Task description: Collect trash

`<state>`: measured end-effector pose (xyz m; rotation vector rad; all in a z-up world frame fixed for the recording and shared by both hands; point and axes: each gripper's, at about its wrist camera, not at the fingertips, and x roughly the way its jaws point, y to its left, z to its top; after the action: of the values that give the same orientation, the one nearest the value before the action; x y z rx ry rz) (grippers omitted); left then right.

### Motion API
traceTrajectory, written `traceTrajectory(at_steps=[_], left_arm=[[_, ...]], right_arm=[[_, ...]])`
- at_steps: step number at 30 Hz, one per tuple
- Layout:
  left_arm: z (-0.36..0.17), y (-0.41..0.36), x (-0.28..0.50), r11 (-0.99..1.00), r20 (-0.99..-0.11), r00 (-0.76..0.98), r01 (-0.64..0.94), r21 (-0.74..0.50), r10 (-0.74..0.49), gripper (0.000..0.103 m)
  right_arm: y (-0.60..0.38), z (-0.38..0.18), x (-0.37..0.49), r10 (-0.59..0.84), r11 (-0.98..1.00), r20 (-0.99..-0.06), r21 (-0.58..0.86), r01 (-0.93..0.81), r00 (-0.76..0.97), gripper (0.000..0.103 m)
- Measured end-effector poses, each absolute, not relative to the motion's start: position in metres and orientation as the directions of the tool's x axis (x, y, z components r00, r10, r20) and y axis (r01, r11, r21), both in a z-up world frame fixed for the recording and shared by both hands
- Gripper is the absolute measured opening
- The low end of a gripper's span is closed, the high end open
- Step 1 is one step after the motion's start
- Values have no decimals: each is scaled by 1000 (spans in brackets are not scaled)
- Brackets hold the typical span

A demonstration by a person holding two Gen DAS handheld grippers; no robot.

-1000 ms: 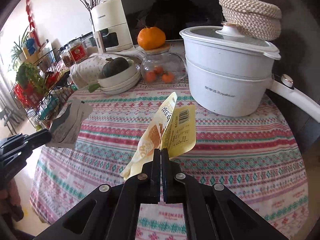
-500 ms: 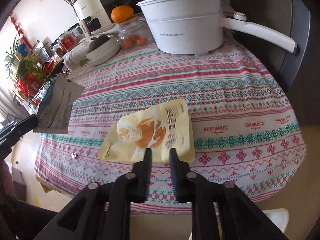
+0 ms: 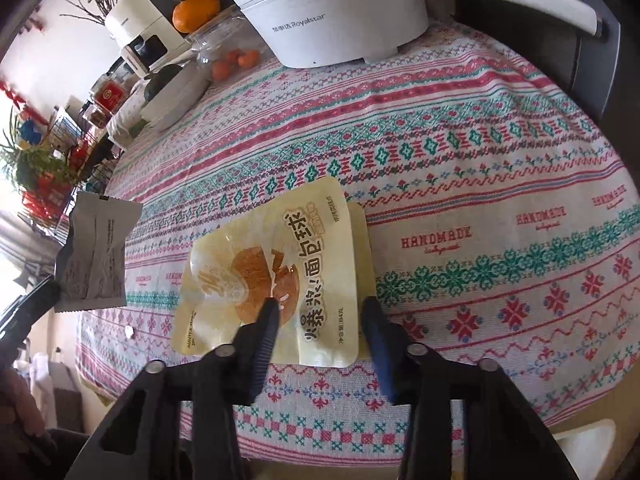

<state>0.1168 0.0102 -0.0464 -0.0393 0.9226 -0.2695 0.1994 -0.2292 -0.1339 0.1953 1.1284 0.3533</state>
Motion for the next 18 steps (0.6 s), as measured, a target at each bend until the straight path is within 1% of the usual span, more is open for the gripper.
traceTrajectory(at_steps=[1, 3, 7, 13, 16, 18], left_arm=[[-46, 10, 116, 966, -782, 573, 215, -145, -245, 5], [-45, 9, 113, 966, -780, 578, 223, -132, -240, 5], [-37, 4, 105, 960, -767, 590, 248, -126, -254, 5], [-22, -22, 89, 934, -740, 596, 334, -124, -311, 5], [-20, -42, 80, 914, -739, 579, 386, -124, -345, 5], [-20, -58, 73, 898, -740, 565, 422, -122, -366, 5]], right_arm=[[-229, -133, 199, 389, 921, -839, 344, -183, 381, 5], [-229, -124, 196, 416, 909, -820, 368, -193, 392, 4], [-227, -91, 178, 396, 917, -811, 327, -227, 432, 3], [-243, -23, 129, 267, 962, -805, 189, -197, 529, 3], [-255, 0, 99, 192, 978, -796, 104, -183, 574, 3], [-266, 10, 78, 167, 982, -789, 82, -169, 591, 3]])
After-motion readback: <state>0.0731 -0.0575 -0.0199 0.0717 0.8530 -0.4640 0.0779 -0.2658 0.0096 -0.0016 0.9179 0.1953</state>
